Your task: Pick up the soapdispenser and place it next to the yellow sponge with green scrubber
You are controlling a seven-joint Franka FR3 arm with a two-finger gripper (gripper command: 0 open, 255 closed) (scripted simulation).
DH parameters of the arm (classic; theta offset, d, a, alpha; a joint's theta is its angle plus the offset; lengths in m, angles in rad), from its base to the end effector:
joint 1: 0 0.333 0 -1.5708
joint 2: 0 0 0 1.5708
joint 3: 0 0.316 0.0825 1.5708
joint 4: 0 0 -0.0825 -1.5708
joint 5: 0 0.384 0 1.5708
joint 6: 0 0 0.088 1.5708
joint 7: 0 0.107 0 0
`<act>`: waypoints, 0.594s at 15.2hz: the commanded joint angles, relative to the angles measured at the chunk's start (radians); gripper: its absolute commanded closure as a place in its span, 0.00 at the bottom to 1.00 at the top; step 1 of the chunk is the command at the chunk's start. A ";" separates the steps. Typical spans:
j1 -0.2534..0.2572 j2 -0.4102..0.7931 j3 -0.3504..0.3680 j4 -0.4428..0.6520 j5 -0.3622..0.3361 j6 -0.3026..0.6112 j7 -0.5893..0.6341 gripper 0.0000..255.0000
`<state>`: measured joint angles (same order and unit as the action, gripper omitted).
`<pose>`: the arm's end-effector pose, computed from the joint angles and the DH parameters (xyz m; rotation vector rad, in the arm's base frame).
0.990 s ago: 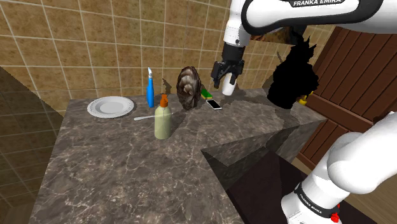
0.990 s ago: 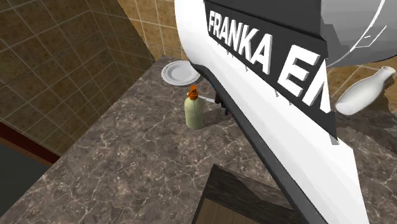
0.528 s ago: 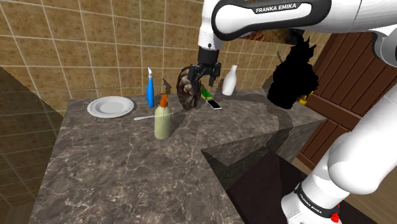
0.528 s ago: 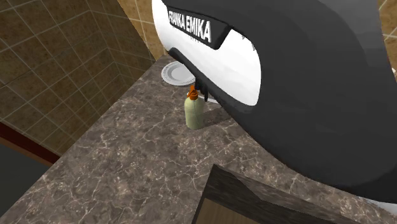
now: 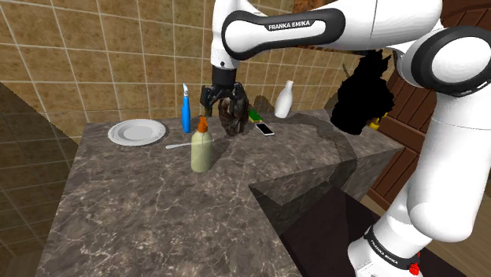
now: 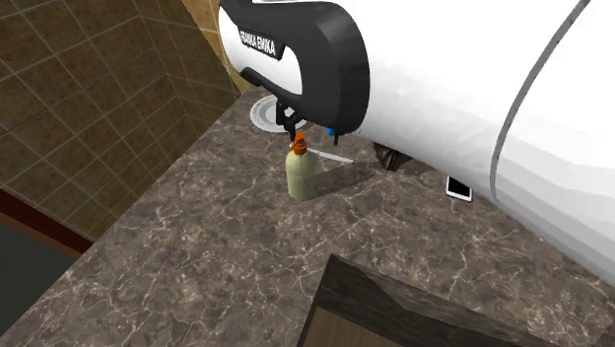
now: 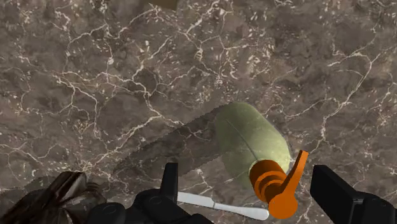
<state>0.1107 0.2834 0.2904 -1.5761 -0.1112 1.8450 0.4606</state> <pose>0.6036 0.2258 0.4814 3.1157 -0.0625 0.0144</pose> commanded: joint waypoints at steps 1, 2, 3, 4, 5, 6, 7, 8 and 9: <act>0.022 0.084 0.002 0.089 -0.021 -0.009 0.017 0.00; 0.035 0.129 0.002 0.142 -0.031 -0.020 0.024 0.00; 0.048 0.175 0.001 0.199 -0.041 -0.032 0.031 0.00; 0.063 0.223 0.000 0.260 -0.051 -0.047 0.036 0.00; 0.066 0.229 -0.001 0.268 -0.052 -0.049 0.036 0.00; 0.065 0.229 -0.001 0.256 -0.052 -0.036 0.037 0.00; 0.064 0.230 -0.002 0.243 -0.053 -0.023 0.038 0.00; 0.063 0.232 -0.002 0.232 -0.054 -0.010 0.038 0.00; 0.062 0.233 -0.003 0.221 -0.054 0.002 0.039 0.00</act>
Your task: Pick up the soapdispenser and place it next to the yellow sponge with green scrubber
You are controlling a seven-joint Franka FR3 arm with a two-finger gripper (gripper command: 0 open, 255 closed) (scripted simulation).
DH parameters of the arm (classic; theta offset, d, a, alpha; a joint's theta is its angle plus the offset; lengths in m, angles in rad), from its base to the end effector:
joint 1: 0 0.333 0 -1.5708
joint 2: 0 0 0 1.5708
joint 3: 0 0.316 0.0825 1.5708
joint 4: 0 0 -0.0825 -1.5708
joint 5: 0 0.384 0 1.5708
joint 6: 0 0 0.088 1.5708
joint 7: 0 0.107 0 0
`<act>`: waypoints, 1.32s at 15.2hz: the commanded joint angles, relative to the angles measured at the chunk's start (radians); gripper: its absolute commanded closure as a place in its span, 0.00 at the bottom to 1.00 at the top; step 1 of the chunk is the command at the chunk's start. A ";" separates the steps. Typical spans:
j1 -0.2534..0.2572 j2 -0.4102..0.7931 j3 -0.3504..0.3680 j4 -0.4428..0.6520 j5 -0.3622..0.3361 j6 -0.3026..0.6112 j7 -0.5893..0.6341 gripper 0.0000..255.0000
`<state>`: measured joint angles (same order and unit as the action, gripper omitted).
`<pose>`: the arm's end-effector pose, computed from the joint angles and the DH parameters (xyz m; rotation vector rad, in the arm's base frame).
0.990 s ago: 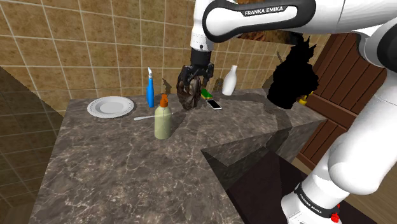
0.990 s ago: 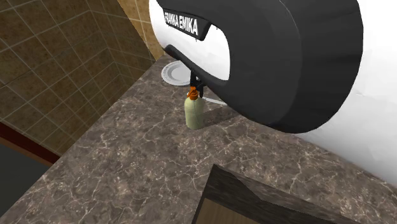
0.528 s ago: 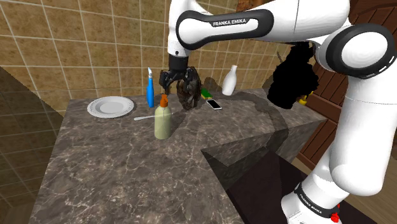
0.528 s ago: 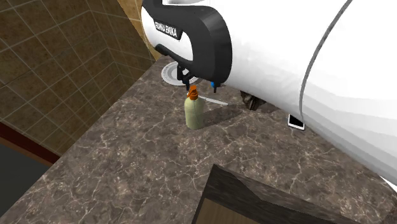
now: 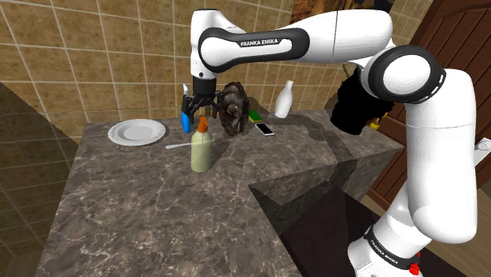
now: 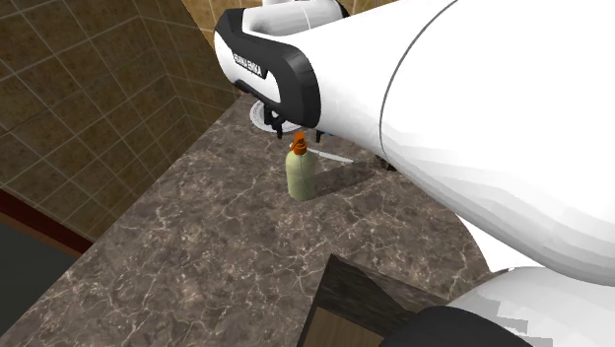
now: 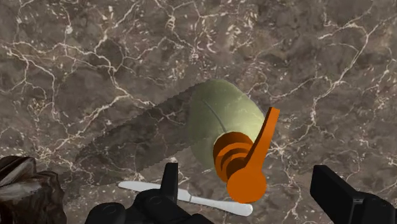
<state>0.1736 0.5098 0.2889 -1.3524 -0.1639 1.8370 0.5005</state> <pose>0.6500 0.2653 0.4388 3.1228 -0.0453 0.0069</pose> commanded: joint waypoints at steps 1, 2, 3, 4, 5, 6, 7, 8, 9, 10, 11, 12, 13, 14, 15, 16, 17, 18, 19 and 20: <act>-0.001 0.008 -0.002 -0.014 -0.002 0.023 0.000 0.00; -0.002 0.010 -0.002 -0.025 -0.003 0.035 0.001 0.00; -0.003 0.014 -0.003 -0.040 -0.005 0.054 0.002 0.00; -0.003 0.014 -0.003 -0.041 -0.005 0.054 0.002 0.00; -0.003 0.014 -0.003 -0.040 -0.005 0.054 0.002 0.00; -0.003 0.014 -0.003 -0.040 -0.005 0.054 0.002 0.00; -0.003 0.014 -0.003 -0.040 -0.005 0.054 0.002 0.00; -0.003 0.014 -0.003 -0.040 -0.005 0.054 0.002 0.00; -0.003 0.014 -0.003 -0.040 -0.005 0.054 0.002 0.00; -0.003 0.014 -0.003 -0.040 -0.005 0.054 0.002 0.00; -0.003 0.014 -0.003 -0.040 -0.005 0.054 0.002 0.00; -0.003 0.014 -0.003 -0.040 -0.005 0.054 0.002 1.00; -0.003 0.014 -0.003 -0.040 -0.005 0.054 0.002 1.00; -0.003 0.014 -0.003 -0.040 -0.005 0.054 0.002 1.00; -0.003 0.014 -0.003 -0.040 -0.005 0.054 0.002 1.00; -0.003 0.014 -0.003 -0.040 -0.005 0.054 0.002 1.00; -0.003 0.014 -0.003 -0.040 -0.005 0.054 0.002 1.00; -0.003 0.014 -0.003 -0.040 -0.005 0.054 0.002 1.00; -0.003 0.014 -0.003 -0.040 -0.005 0.054 0.002 1.00; -0.003 0.014 -0.003 -0.040 -0.005 0.054 0.002 1.00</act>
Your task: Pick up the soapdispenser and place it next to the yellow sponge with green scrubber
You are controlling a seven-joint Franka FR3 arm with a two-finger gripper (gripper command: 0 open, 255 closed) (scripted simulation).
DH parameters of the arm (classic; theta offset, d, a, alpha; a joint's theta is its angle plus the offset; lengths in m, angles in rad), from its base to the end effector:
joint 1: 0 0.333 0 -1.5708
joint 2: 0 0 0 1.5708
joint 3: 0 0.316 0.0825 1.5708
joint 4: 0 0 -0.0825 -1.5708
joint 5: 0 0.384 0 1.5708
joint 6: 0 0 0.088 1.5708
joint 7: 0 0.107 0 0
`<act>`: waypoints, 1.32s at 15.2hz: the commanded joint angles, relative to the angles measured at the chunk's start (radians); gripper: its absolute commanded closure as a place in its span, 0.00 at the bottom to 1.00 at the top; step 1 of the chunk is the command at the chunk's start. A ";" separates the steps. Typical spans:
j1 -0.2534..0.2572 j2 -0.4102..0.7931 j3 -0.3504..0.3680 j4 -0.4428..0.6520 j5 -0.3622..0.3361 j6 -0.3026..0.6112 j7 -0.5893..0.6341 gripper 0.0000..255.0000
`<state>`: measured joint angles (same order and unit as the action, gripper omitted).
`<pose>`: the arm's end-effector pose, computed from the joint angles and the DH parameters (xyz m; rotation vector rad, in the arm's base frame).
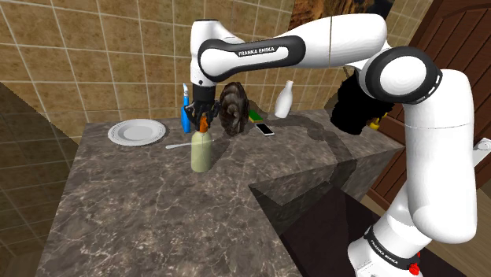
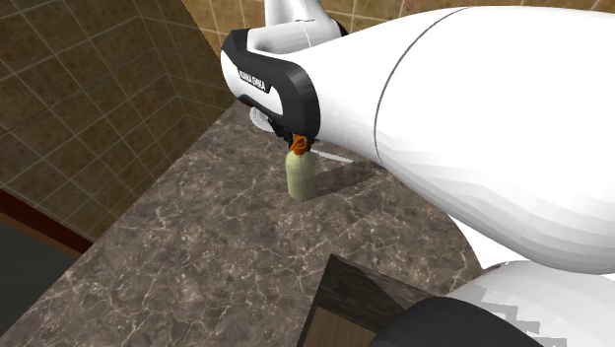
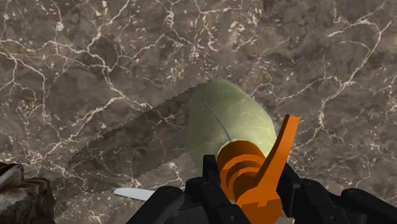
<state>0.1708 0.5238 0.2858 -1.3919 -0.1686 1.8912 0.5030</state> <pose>0.6519 0.2646 0.4149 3.1235 -0.0455 0.0087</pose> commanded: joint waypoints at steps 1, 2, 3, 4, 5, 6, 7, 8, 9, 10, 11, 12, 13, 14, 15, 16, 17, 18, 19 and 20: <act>0.000 0.000 0.000 -0.001 0.000 0.000 0.000 1.00; 0.000 -0.003 0.000 0.009 0.001 -0.012 -0.001 1.00; 0.001 -0.005 0.001 0.019 0.002 -0.024 -0.002 1.00; 0.001 -0.007 0.001 0.030 0.003 -0.037 -0.003 1.00; 0.002 -0.008 0.002 0.041 0.004 -0.049 -0.004 1.00; 0.003 -0.010 0.002 0.052 0.004 -0.062 -0.005 1.00; 0.003 -0.011 0.003 0.064 0.005 -0.074 -0.006 1.00; 0.004 -0.012 0.003 0.076 0.005 -0.087 -0.007 1.00; 0.005 -0.012 0.003 0.089 0.006 -0.100 -0.008 1.00; 0.006 -0.013 0.004 0.102 0.006 -0.114 -0.008 1.00; 0.007 -0.013 0.004 0.115 0.007 -0.127 -0.009 1.00; 0.009 -0.012 0.004 0.129 0.007 -0.141 -0.010 1.00; 0.010 -0.012 0.005 0.143 0.007 -0.154 -0.011 1.00; 0.011 -0.011 0.005 0.158 0.007 -0.168 -0.012 1.00; 0.013 -0.010 0.005 0.174 0.007 -0.183 -0.012 1.00; 0.015 -0.008 0.005 0.190 0.007 -0.197 -0.013 1.00; 0.016 -0.006 0.005 0.207 0.007 -0.212 -0.014 1.00; 0.018 -0.004 0.005 0.224 0.006 -0.226 -0.015 1.00; 0.020 -0.001 0.005 0.239 0.006 -0.239 -0.015 1.00; 0.001 -0.012 0.001 0.222 0.010 -0.232 -0.035 1.00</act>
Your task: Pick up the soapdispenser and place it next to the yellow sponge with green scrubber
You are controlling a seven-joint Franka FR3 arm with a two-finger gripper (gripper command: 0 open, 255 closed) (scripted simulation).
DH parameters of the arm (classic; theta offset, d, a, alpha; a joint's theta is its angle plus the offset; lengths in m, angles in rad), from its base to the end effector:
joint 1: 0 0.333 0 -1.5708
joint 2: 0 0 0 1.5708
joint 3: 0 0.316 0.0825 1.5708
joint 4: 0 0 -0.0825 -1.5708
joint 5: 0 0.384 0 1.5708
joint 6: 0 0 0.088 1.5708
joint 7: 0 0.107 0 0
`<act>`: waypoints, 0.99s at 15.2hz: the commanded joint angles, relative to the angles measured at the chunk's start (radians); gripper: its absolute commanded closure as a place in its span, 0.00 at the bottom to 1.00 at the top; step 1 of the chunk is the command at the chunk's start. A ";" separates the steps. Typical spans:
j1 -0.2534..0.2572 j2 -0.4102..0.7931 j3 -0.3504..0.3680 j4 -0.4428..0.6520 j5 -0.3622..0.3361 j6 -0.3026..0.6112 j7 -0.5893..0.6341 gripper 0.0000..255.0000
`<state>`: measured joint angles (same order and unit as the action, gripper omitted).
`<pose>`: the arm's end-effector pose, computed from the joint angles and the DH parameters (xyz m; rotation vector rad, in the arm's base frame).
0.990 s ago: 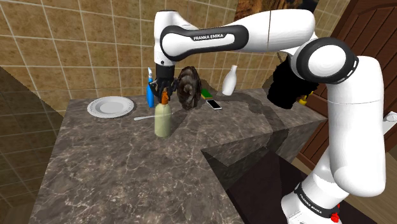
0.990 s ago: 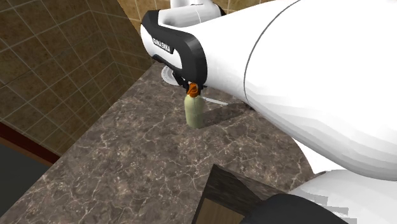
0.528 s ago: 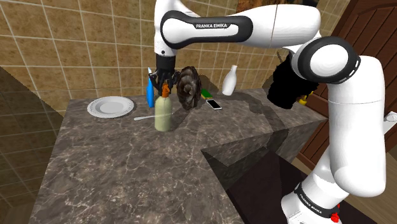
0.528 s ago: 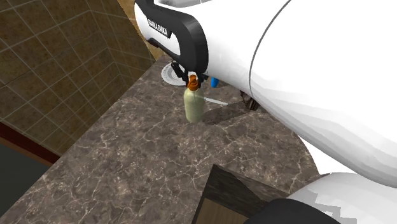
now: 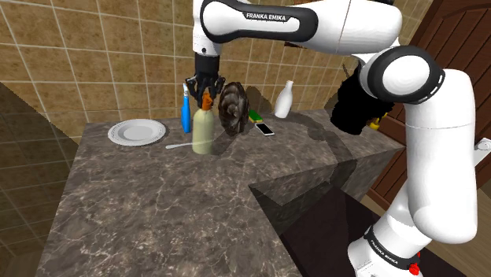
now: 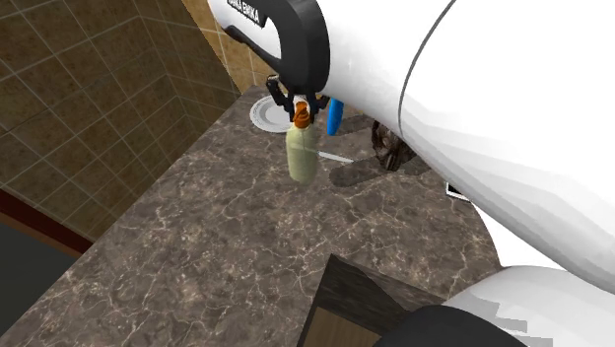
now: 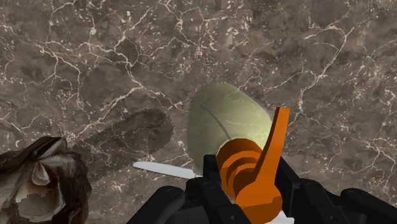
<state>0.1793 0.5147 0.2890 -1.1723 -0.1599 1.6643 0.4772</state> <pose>0.6533 0.2573 0.5058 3.1231 -0.0454 0.0075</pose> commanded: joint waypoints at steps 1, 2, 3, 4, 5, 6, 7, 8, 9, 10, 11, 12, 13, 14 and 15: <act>-0.025 -0.013 -0.006 -0.012 0.006 0.001 -0.029 1.00; -0.043 -0.022 -0.010 -0.025 0.010 0.006 -0.049 1.00; -0.060 -0.029 -0.014 -0.035 0.013 0.010 -0.069 1.00; -0.077 -0.035 -0.019 -0.044 0.017 0.014 -0.089 1.00; -0.094 -0.040 -0.023 -0.051 0.020 0.017 -0.109 1.00; -0.110 -0.044 -0.028 -0.056 0.023 0.019 -0.130 1.00; -0.126 -0.046 -0.033 -0.060 0.026 0.021 -0.150 1.00; -0.142 -0.048 -0.038 -0.062 0.028 0.022 -0.170 1.00; -0.157 -0.048 -0.043 -0.062 0.030 0.023 -0.190 1.00; -0.173 -0.048 -0.048 -0.060 0.033 0.023 -0.211 1.00; -0.187 -0.046 -0.053 -0.057 0.034 0.022 -0.231 1.00; -0.202 -0.043 -0.059 -0.051 0.036 0.021 -0.251 1.00; -0.217 -0.039 -0.064 -0.045 0.038 0.019 -0.271 1.00; -0.231 -0.034 -0.069 -0.036 0.039 0.016 -0.291 1.00; -0.245 -0.027 -0.074 -0.025 0.040 0.013 -0.311 1.00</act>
<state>-0.0505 0.4861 0.2198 -1.1981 -0.1209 1.6757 0.1870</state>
